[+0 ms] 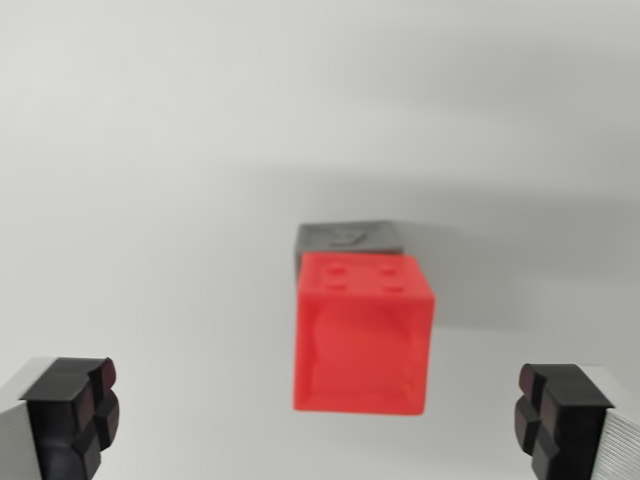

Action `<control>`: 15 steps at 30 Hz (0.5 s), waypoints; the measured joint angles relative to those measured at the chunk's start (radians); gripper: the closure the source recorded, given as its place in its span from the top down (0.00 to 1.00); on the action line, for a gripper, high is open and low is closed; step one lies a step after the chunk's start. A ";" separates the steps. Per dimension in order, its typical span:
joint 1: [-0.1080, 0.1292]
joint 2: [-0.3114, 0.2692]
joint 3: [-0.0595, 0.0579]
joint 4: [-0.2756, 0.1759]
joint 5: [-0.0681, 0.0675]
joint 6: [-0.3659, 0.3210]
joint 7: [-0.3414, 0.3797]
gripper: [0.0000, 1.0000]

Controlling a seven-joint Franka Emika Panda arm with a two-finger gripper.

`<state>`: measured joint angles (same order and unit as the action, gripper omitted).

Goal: Destack cube

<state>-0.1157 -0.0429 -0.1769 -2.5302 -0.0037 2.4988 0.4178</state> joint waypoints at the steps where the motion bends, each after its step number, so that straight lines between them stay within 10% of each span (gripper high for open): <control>1: -0.002 0.000 -0.003 -0.008 0.000 0.008 -0.008 1.00; 15: -0.028 0.050 -0.037 -0.093 0.007 0.129 -0.105 1.00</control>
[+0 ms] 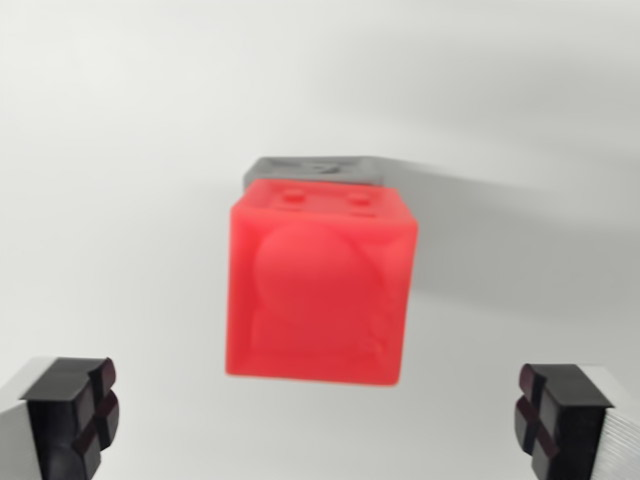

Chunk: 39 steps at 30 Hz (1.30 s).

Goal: Destack cube

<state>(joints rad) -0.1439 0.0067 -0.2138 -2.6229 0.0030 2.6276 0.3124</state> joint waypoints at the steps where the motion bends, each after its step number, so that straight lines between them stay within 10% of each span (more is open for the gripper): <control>1: 0.000 0.016 0.001 0.000 0.006 0.015 -0.004 1.00; 17: -0.006 0.198 0.029 0.006 0.104 0.180 -0.076 1.00; 25: -0.015 0.236 0.043 0.012 0.127 0.214 -0.093 1.00; 26: -0.016 0.237 0.044 0.012 0.128 0.215 -0.094 0.00; 39: -0.016 0.238 0.045 0.013 0.128 0.216 -0.095 0.00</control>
